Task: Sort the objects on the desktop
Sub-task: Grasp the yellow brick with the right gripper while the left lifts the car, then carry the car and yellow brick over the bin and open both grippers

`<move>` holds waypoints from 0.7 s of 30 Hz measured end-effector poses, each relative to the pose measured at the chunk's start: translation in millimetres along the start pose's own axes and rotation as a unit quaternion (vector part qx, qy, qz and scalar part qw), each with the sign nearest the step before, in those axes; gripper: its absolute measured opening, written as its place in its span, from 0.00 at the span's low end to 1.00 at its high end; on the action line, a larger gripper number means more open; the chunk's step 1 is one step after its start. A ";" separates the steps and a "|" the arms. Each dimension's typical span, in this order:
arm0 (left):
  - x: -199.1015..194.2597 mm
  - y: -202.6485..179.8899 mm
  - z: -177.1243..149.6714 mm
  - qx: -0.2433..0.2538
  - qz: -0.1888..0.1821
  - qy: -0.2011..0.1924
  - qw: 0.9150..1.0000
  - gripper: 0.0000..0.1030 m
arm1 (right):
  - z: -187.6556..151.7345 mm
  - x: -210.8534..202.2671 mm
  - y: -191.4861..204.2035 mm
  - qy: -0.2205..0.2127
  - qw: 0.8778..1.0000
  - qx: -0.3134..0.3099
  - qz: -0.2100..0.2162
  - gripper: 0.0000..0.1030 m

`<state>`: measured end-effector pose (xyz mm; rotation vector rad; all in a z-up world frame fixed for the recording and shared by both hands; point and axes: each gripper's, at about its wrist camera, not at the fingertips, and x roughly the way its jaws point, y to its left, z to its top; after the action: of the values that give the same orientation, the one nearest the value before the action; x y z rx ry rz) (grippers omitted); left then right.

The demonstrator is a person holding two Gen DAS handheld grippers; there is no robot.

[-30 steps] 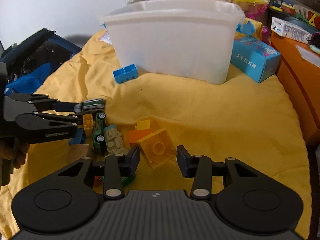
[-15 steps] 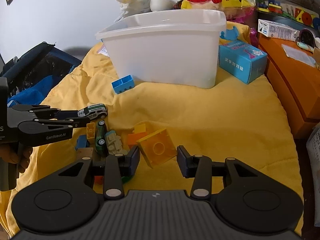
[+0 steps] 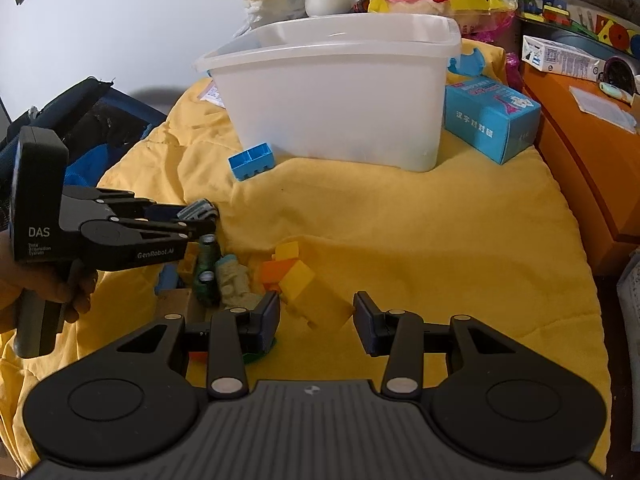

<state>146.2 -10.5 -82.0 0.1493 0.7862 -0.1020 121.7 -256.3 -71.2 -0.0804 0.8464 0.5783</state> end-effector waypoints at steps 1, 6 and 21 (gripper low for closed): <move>-4.3 0.1 0.5 0.000 0.001 -0.004 1.000 0.33 | -0.2 -0.8 -0.5 -0.002 1.000 0.000 0.000 0.42; -33.6 5.7 2.7 -0.022 -0.005 -0.028 0.999 0.32 | -1.0 2.3 -4.8 -0.001 1.000 0.001 -0.003 0.38; -61.1 7.5 -4.0 -0.049 -0.014 -0.038 0.998 0.32 | -11.0 23.3 14.5 0.013 0.999 -0.033 0.017 0.34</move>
<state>101.6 -0.2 -40.5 0.0424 0.7169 -0.0947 118.8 -236.9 -93.2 -0.1342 0.8546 0.6396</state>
